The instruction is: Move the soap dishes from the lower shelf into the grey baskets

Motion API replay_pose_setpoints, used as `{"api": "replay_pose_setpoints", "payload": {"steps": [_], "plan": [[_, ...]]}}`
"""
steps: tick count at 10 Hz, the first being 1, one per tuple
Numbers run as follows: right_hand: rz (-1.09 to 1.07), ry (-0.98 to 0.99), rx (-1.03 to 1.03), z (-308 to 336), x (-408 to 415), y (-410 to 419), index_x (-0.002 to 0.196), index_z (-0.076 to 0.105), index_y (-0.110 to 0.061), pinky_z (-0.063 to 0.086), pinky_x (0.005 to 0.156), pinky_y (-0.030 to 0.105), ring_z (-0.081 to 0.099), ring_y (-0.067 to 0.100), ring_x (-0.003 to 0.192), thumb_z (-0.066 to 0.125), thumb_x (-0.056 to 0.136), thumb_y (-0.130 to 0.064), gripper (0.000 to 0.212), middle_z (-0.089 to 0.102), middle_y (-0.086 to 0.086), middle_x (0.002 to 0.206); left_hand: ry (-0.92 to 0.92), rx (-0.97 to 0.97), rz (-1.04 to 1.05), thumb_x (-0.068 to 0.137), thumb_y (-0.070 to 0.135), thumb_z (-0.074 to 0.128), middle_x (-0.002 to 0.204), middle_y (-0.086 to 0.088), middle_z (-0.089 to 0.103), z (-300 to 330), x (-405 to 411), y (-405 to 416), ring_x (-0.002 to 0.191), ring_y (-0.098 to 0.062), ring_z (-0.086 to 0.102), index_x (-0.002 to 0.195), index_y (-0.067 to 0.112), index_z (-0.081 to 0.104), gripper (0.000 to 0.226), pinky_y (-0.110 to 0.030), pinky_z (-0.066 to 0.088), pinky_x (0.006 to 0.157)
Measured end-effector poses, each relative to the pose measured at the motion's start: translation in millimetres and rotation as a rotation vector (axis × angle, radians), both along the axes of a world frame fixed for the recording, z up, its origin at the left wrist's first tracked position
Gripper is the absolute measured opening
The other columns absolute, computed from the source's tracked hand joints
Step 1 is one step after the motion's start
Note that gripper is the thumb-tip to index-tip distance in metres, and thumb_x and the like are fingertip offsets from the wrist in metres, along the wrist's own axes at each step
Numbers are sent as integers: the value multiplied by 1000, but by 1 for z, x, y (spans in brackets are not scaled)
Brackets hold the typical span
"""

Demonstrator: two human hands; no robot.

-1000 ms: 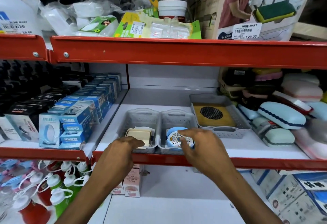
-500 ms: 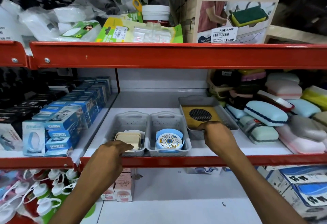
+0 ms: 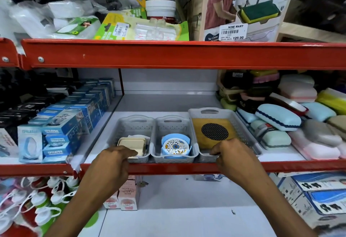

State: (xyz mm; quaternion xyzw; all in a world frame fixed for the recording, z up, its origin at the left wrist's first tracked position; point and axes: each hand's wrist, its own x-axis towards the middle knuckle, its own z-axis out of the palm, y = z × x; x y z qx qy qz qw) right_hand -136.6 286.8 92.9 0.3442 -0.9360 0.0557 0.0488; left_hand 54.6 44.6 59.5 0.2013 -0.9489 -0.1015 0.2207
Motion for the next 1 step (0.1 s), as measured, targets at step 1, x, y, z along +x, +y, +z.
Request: {"api": "replay_pose_setpoints", "payload": {"steps": [1], "plan": [[0, 7, -20, 2, 3, 2, 101, 75, -23, 60, 75, 37, 70, 24, 85, 60, 76, -8, 33, 77, 2, 97, 24, 7, 29, 82, 3, 60, 114, 2, 78, -3, -1, 1, 102, -20, 72, 111, 21, 76, 37, -34, 57, 93]]}}
